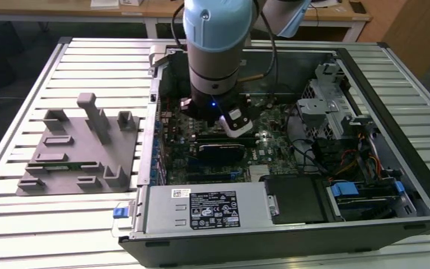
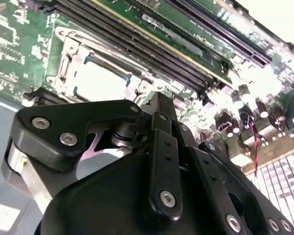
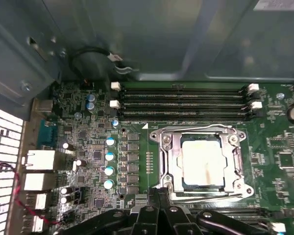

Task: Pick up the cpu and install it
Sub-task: 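Install the second cpu locking lever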

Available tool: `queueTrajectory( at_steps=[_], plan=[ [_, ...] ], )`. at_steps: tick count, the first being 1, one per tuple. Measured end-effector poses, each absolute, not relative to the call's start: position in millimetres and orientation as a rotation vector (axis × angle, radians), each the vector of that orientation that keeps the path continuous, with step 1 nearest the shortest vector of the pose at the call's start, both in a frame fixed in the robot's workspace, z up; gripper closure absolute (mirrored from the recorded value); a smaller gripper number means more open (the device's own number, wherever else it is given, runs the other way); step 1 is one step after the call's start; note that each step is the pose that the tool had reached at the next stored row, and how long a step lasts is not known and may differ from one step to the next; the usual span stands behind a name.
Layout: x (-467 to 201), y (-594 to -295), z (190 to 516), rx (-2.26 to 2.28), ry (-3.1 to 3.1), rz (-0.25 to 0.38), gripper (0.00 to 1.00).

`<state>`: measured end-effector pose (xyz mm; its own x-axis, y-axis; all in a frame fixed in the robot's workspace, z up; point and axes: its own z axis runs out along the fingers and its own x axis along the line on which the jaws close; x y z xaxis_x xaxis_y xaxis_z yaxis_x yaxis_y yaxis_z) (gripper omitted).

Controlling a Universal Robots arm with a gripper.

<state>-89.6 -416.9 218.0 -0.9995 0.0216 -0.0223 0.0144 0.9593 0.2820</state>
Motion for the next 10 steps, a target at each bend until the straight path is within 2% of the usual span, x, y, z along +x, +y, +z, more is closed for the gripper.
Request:
queueTrajectory(
  at_steps=[2,7,10],
  plan=[
    [-89.5,-416.6,222.4,0.029,3.086,0.431,0.89],
    [-89.2,-415.3,223.8,0.035,3.096,0.345,0.89],
    [-85.0,-413.9,223.9,0.037,3.096,0.338,0.89]
  ],
)
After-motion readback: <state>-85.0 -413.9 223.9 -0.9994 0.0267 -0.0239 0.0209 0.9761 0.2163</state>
